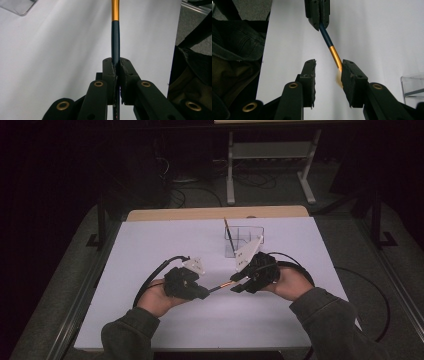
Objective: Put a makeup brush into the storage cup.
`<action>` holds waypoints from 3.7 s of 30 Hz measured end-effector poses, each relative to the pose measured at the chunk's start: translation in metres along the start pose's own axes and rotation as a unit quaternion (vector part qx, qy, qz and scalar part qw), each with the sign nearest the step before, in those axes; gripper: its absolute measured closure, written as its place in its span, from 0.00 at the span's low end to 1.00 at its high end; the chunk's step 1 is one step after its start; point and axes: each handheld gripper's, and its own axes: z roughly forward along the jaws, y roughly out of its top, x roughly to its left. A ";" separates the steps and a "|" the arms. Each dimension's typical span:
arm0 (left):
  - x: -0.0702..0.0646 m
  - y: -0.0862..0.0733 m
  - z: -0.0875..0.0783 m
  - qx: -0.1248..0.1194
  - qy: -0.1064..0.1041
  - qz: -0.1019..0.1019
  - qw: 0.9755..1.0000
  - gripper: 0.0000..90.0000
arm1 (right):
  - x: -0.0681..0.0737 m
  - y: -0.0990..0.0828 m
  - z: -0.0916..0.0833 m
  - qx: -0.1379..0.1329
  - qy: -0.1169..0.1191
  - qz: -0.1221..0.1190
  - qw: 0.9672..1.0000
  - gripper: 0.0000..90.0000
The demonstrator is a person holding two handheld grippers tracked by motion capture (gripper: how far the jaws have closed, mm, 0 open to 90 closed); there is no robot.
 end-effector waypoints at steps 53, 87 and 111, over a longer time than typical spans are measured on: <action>-0.005 0.026 0.017 -0.057 0.022 -0.045 0.997 0.93 | -0.023 -0.020 0.002 -0.064 0.006 0.102 0.993 0.87; -0.011 0.034 0.027 -0.057 0.020 -0.026 0.998 0.93 | -0.028 -0.017 0.001 -0.127 0.056 0.131 0.982 0.90; -0.013 0.037 0.030 -0.057 0.014 -0.015 0.998 0.91 | -0.029 -0.017 0.003 -0.148 0.077 0.138 0.976 0.92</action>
